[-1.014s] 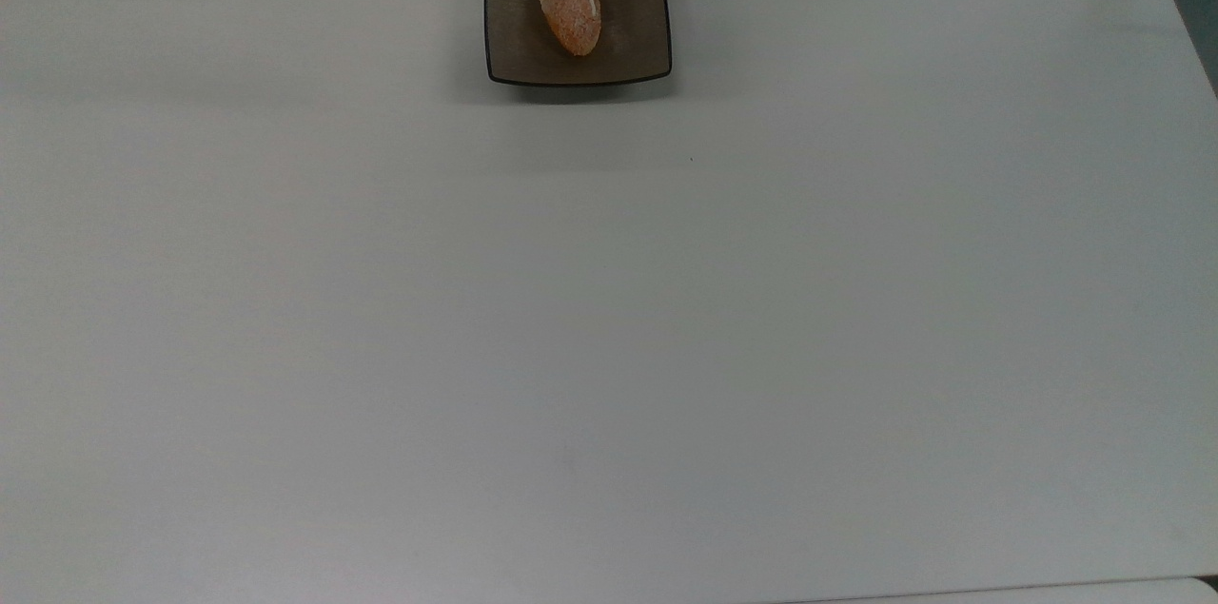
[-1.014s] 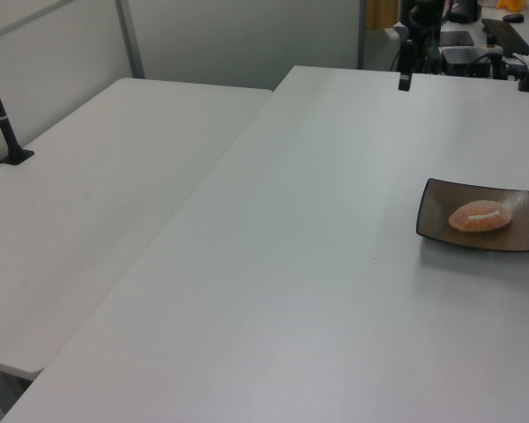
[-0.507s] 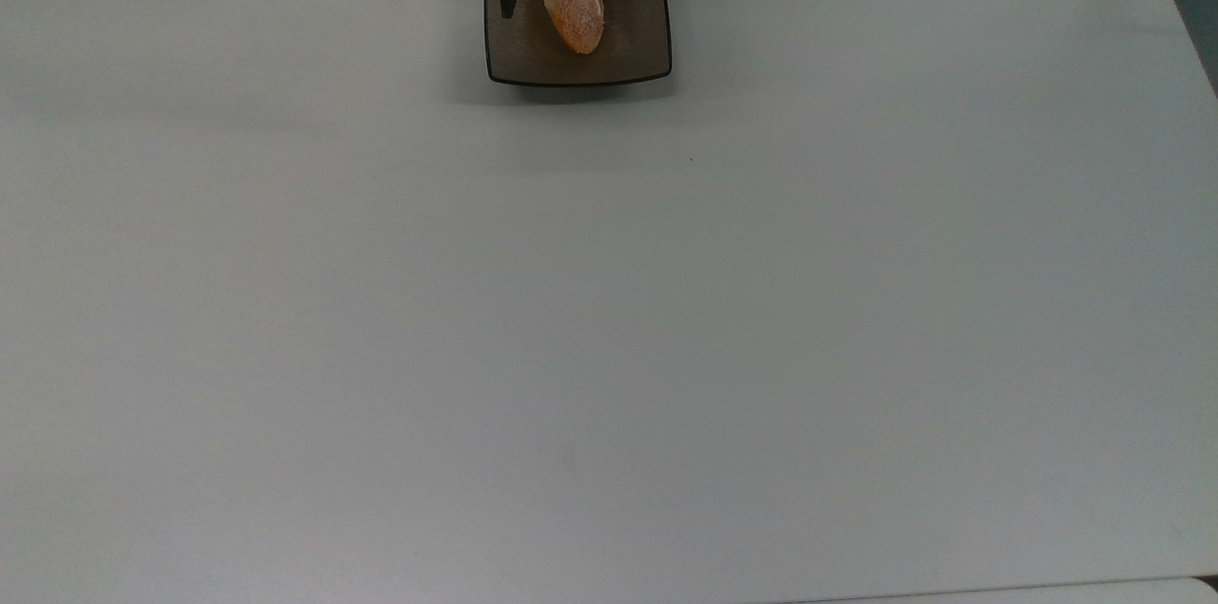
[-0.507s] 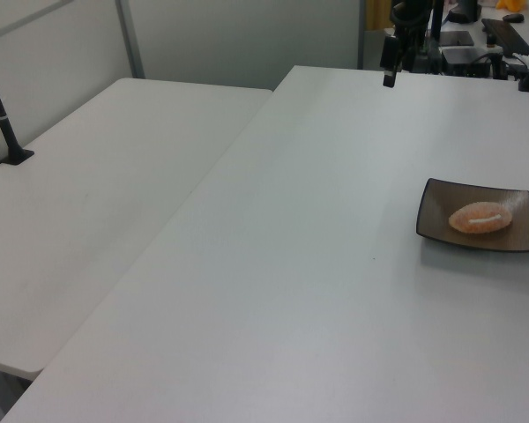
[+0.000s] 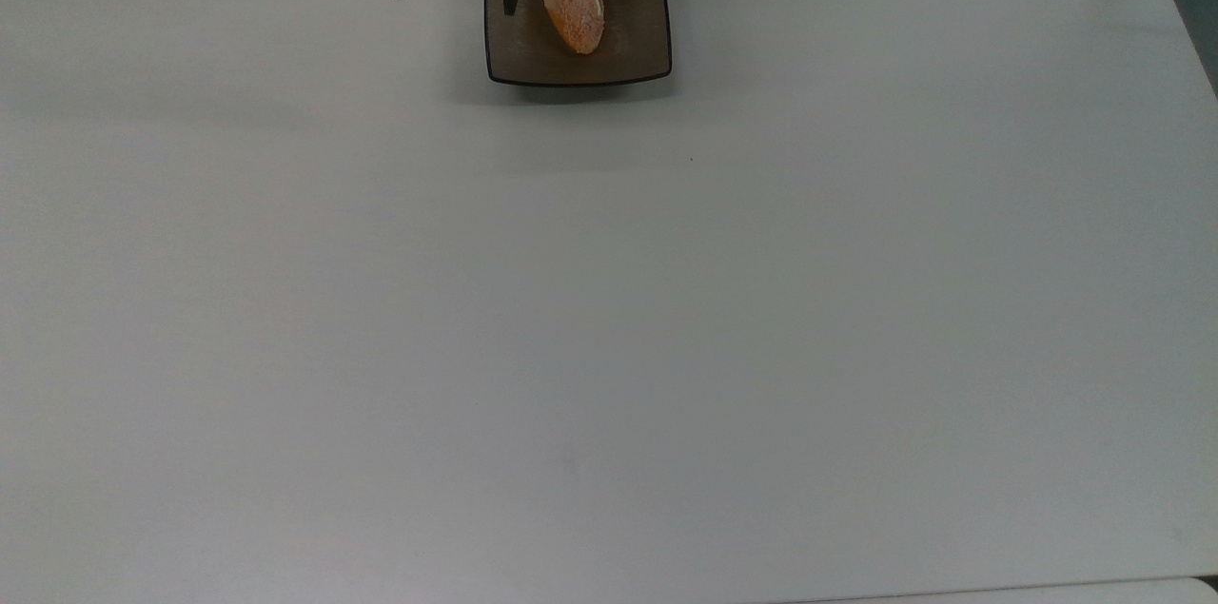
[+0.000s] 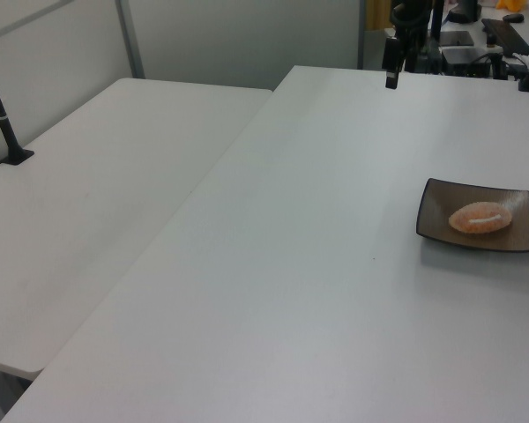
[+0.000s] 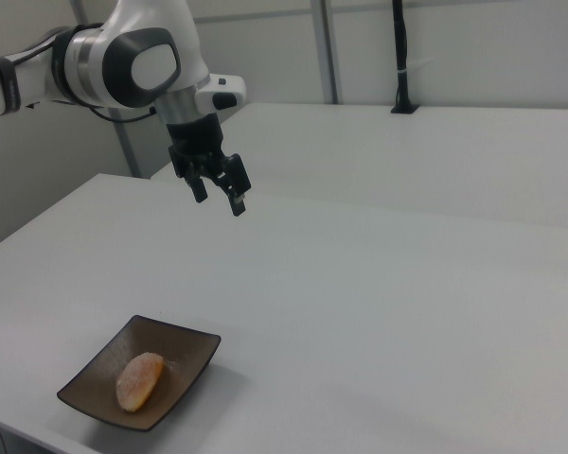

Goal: Bread is placed on a ceramic plate

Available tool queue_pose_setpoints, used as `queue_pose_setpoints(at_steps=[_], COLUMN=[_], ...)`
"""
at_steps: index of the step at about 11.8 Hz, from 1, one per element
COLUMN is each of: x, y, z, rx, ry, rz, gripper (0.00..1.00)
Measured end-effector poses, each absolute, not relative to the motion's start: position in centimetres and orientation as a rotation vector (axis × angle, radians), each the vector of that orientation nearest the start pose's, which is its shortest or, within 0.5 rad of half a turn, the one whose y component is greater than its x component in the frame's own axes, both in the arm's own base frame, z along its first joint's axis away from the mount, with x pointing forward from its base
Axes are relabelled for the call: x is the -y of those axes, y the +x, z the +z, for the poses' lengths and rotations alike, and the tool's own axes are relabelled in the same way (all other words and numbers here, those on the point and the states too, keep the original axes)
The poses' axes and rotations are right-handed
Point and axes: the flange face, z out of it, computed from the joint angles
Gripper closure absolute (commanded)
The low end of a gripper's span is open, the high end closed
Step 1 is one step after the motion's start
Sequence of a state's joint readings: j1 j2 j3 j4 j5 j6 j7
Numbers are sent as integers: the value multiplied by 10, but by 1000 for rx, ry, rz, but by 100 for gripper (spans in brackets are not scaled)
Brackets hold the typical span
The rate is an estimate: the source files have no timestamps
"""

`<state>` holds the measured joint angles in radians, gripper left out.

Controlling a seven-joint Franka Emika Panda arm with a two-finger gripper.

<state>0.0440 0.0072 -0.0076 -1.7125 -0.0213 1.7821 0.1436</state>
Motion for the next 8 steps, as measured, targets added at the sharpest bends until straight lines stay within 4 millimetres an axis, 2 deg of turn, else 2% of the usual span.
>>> queue_pose_setpoints(at_steps=[8], x=[-19], y=[580], z=[568], rx=[-164], ry=[-3151], rz=[-99], gripper=[0])
